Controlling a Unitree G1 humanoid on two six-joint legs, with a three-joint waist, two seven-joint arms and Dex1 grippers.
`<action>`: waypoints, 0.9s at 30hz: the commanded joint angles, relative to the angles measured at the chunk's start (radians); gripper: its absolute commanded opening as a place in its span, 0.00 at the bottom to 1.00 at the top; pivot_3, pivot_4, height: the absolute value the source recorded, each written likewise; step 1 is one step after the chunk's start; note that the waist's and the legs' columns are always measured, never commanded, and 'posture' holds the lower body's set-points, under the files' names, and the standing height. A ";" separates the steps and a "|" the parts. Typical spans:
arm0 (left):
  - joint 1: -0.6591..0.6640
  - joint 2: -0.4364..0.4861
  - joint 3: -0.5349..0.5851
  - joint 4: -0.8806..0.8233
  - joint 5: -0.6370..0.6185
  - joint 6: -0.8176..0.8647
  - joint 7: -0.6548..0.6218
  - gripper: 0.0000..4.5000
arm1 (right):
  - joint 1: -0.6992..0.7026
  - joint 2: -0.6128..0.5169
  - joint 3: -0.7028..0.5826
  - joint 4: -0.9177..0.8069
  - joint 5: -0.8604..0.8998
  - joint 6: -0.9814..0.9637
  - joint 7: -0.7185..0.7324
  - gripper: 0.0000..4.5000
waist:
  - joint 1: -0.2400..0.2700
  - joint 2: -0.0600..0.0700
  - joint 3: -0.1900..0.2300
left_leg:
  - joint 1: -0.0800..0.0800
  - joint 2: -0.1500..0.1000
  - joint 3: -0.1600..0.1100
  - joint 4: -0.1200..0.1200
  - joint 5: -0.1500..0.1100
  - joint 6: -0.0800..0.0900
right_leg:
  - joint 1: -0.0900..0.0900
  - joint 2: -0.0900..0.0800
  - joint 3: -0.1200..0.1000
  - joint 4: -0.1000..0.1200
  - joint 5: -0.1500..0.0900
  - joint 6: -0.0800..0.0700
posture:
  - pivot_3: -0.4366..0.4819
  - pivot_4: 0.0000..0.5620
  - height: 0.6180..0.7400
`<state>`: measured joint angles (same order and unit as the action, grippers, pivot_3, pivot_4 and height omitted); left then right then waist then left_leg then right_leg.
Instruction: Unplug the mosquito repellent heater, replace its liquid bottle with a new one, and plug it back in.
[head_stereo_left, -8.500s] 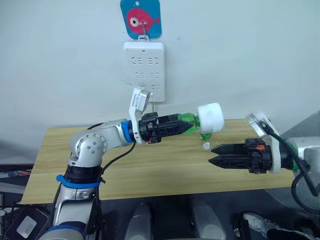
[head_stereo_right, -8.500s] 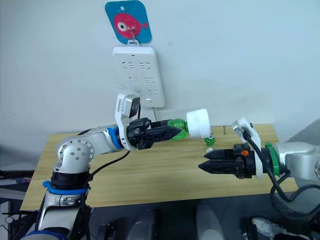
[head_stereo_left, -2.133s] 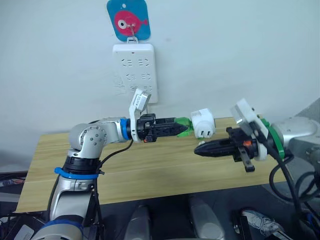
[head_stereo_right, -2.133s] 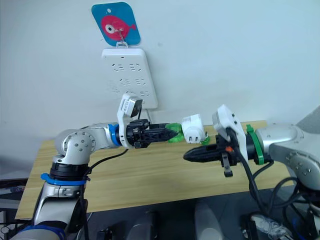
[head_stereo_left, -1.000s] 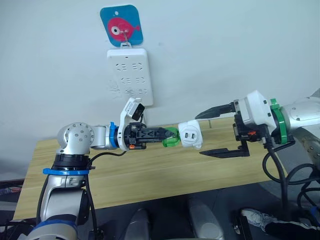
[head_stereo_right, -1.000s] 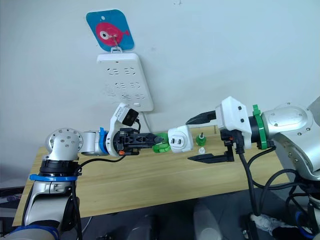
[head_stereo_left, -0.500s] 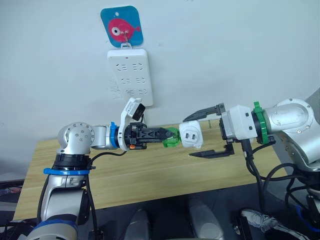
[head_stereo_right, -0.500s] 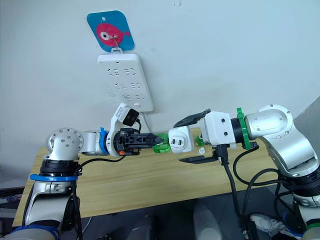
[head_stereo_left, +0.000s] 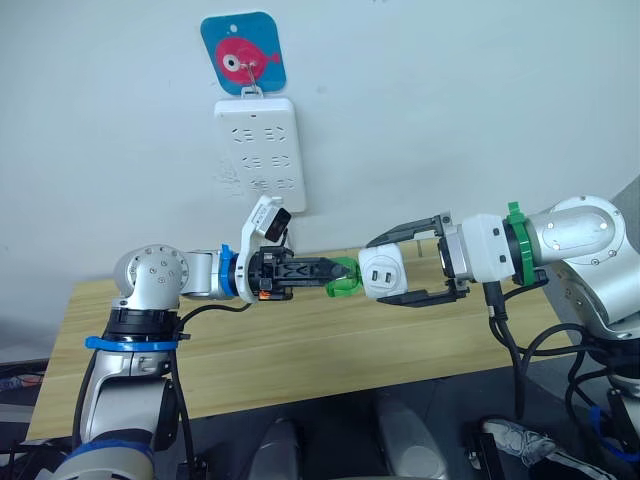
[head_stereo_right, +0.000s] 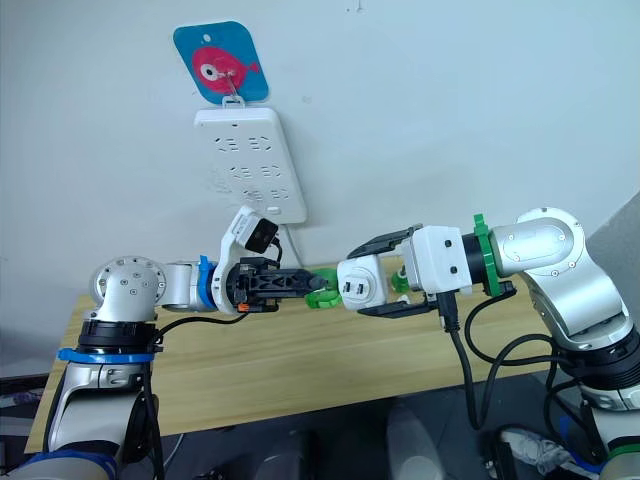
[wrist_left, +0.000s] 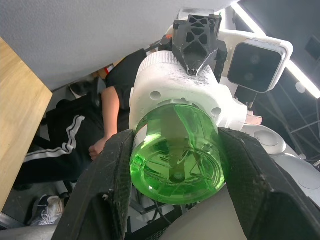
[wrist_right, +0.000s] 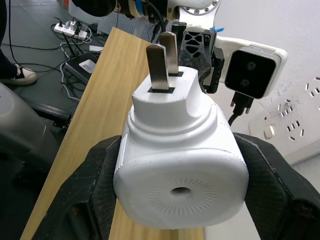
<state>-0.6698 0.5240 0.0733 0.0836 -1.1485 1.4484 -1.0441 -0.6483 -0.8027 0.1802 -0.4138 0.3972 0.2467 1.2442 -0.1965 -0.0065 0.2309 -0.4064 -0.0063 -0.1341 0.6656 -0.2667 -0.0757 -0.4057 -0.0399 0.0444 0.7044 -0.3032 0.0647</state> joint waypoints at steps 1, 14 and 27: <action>0.011 0.040 -0.034 -0.096 0.055 -0.106 -0.070 0.85 | -0.006 -0.002 -0.021 -0.012 0.017 0.009 0.006 0.66 | 0.000 0.000 0.000 | 0.000 0.000 0.000 0.000 0.000 0.000 | 0.000 0.000 0.000 0.000 0.000 0.000 | 0.21 0.29 0.95; 0.077 0.219 -0.307 -0.182 0.755 -1.036 -0.231 0.92 | 0.006 -0.181 0.015 -0.036 0.044 0.410 -0.004 0.66 | 0.003 0.000 0.000 | 0.001 0.000 0.002 -0.002 0.000 0.000 | 0.000 0.000 0.002 -0.001 0.000 0.000 | 0.23 0.29 0.95; 0.003 0.012 -0.415 -0.219 0.847 -0.950 -0.081 0.92 | -0.099 -0.177 0.132 -0.024 -0.013 0.615 -0.035 0.66 | 0.001 0.000 0.000 | 0.000 0.000 0.002 -0.001 0.000 0.001 | 0.000 0.000 0.001 -0.001 0.000 0.000 | 0.23 0.28 0.95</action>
<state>-0.6527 0.5432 -0.3350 -0.1432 -0.3216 0.5234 -1.1253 -0.7261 -0.9800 0.3211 -0.4197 0.3847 0.8617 1.2128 -0.1956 -0.0063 0.2306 -0.4059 -0.0065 -0.1325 0.6643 -0.2671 -0.0749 -0.4054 -0.0397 0.0455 0.7039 -0.3033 0.0646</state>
